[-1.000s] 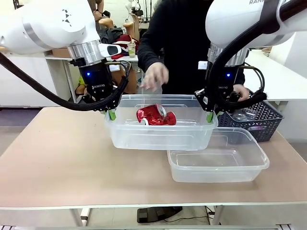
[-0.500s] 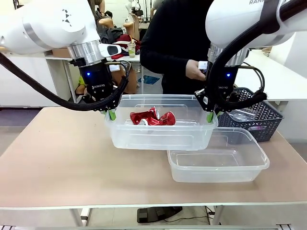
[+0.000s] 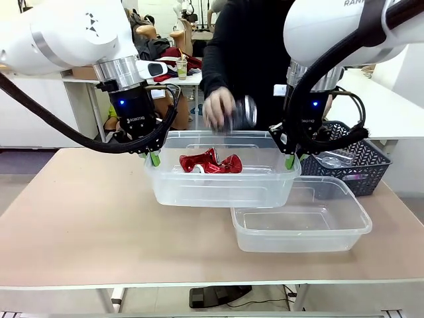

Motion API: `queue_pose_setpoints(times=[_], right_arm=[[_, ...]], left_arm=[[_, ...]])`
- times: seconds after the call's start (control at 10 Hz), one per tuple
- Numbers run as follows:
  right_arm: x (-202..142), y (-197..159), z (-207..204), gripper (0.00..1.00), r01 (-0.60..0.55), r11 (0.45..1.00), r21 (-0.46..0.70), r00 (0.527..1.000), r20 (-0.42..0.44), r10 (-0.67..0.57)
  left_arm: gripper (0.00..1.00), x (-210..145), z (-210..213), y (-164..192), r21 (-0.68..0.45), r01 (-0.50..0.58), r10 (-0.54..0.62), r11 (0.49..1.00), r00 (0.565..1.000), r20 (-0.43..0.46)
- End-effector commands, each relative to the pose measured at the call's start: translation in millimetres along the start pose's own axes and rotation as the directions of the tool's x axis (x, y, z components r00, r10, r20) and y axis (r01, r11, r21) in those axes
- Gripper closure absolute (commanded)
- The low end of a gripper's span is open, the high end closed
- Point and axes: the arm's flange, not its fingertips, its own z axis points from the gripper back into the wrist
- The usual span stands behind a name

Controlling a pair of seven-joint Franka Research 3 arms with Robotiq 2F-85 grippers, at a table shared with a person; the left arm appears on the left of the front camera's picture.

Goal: Sort the waste into each basket.
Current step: Offer the picked Organizing box to the human.

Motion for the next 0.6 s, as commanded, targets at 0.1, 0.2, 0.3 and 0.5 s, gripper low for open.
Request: queue_pose_setpoints(times=[0.1, 0.2, 0.3, 0.5], right_arm=[[-2.6, -2.6, -0.9, 0.92, -0.024, 0.999, 0.030, 1.000, -0.006, 0.024], [-2.6, -2.6, -0.9, 0.92, -0.024, 0.999, 0.030, 1.000, -0.006, 0.024], [-2.6, -2.6, -0.9, 0.92, -0.024, 0.999, 0.030, 1.000, -0.006, 0.024], [-2.6, -2.6, -0.9, 0.92, -0.024, 0.999, 0.030, 1.000, -0.006, 0.024]], left_arm=[[0.89, -0.2, 2.6, -2.2, -0.011, 0.002, -0.002, 1.000, 1.000, 0.009], [0.89, -0.2, 2.6, -2.2, -0.011, 0.002, -0.002, 1.000, 1.000, 0.009], [0.89, -0.2, 2.6, -2.2, -0.011, 0.002, -0.002, 1.000, 1.000, 0.009], [0.89, -0.2, 2.6, -2.2, -0.011, 0.002, -0.002, 1.000, 1.000, 0.009]])
